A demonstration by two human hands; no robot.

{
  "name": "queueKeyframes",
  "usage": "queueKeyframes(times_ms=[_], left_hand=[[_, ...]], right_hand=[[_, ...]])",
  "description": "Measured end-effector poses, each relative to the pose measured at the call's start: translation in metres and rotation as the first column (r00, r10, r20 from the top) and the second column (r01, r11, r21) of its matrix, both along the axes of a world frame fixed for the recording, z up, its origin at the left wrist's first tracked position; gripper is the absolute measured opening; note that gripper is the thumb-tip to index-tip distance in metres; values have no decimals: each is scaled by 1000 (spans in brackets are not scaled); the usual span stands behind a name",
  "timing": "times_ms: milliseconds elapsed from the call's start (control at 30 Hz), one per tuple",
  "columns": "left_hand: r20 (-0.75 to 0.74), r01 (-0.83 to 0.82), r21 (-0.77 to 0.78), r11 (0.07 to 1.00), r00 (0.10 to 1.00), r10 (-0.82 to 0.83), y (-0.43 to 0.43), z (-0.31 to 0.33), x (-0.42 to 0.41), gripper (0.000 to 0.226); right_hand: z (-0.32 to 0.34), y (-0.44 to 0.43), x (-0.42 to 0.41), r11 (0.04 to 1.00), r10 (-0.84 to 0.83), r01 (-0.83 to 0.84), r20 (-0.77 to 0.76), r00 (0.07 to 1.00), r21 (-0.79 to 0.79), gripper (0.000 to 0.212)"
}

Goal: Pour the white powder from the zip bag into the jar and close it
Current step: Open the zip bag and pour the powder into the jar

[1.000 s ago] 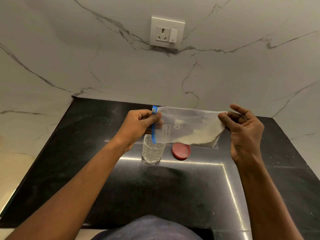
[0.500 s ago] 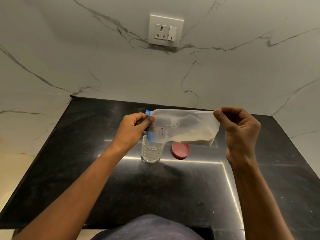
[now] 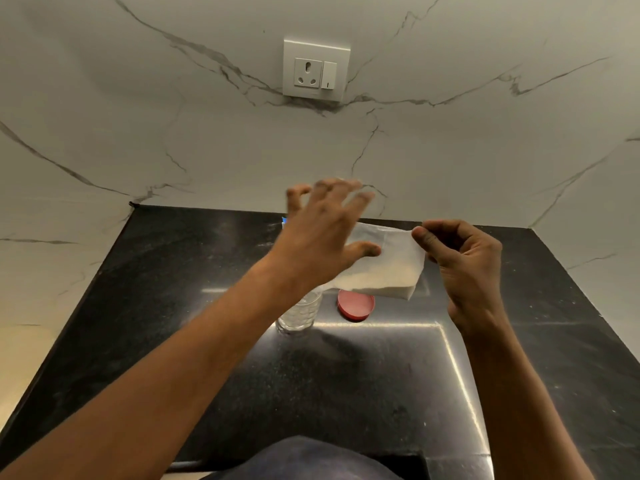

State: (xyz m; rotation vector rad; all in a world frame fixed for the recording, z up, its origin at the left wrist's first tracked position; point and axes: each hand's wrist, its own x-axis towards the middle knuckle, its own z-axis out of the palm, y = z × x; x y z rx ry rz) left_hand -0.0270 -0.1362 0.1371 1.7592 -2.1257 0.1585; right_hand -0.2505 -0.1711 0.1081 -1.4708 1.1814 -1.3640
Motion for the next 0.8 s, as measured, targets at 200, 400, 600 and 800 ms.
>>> queueKeyframes(times_ms=[200,400,600,800], left_hand=[[-171,150,115,982,977,-130,-30,6,-30,24],[-310,180,137,974,942,-131,-30,-1,-32,20],[-329,184,118,976,934,-136,-26,1,-31,23],[-363,186,81,979,921,-145,-14,3,-15,28]], right_hand=[[-3,2,-3,999,40,-42,66,997,29,19],[-31,-2,-19,958,205,-164,-165,965,234,84],[-50,3,-11,977,127,-128,15,992,169,19],[-47,-1,-5,979,181,-180,0,984,99,10]])
